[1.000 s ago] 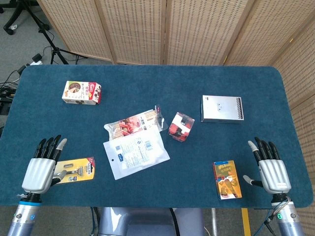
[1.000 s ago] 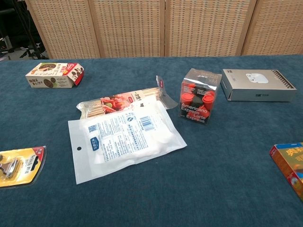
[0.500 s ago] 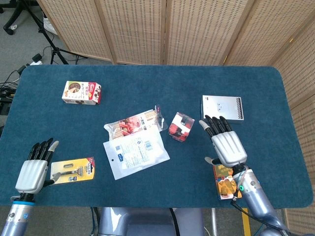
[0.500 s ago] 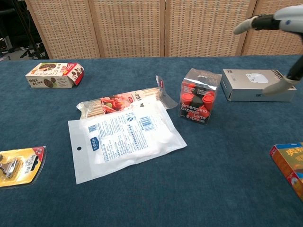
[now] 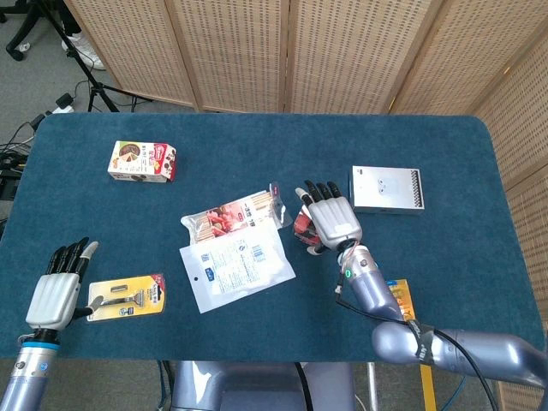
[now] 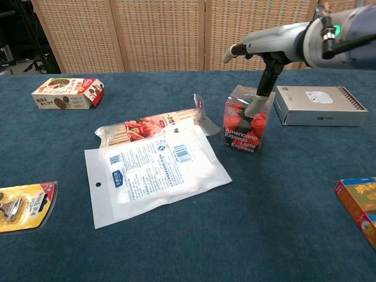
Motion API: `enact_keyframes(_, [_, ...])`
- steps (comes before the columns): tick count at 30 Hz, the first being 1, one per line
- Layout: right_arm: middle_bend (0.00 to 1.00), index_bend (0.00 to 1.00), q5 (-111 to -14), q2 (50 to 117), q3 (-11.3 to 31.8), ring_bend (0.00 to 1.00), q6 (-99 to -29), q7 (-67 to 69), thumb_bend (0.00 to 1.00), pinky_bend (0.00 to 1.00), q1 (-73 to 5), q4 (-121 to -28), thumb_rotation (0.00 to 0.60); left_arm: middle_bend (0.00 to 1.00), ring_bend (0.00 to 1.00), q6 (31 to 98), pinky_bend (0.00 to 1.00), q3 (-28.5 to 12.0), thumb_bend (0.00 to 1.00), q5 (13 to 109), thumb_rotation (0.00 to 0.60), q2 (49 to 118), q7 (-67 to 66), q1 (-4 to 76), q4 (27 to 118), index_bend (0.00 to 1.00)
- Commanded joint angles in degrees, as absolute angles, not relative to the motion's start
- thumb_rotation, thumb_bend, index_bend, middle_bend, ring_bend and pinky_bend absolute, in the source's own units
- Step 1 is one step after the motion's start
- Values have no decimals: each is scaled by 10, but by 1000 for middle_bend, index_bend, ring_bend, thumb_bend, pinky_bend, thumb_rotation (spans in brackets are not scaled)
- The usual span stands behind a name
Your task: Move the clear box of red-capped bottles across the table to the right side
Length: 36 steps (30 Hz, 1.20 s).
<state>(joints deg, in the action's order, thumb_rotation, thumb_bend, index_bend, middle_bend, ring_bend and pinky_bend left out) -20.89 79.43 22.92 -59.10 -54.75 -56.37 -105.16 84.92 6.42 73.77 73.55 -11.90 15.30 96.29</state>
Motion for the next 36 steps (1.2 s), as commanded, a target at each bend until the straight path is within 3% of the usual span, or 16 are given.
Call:
enact_keyframes(1, [0, 0, -150, 817, 227, 0, -566, -565, 40, 0, -607, -1000, 600, 0, 0, 836, 0, 56, 228, 733, 600, 737, -114, 151, 957, 0])
enact_keyframes(16, [0, 0, -53, 808, 161, 0, -529, -556, 40, 0, -654, -925, 600, 0, 0, 796, 0, 34, 232, 738, 600, 735, -104, 141, 951, 0])
enact_keyframes(19, [3, 88, -55, 809, 152, 0, -529, -550, 56, 2, -655, -915, 600, 0, 0, 792, 0, 32, 234, 741, 600, 734, -103, 139, 953, 0])
enact_keyframes(22, [89, 237, -94, 821, 143, 19, -548, -532, 91, 98, -649, -900, 600, 0, 0, 787, 0, 30, 234, 743, 600, 732, -100, 138, 955, 0])
enact_keyframes(26, [224, 347, -128, 829, 134, 156, -559, -502, 105, 277, -637, -900, 600, 0, 0, 783, 0, 23, 235, 743, 600, 730, -98, 135, 956, 0])
enact_keyframes(36, [384, 543, -152, 832, 110, 341, -583, -502, 131, 470, -635, -912, 600, 0, 0, 775, 0, 14, 239, 749, 600, 726, -91, 128, 958, 0])
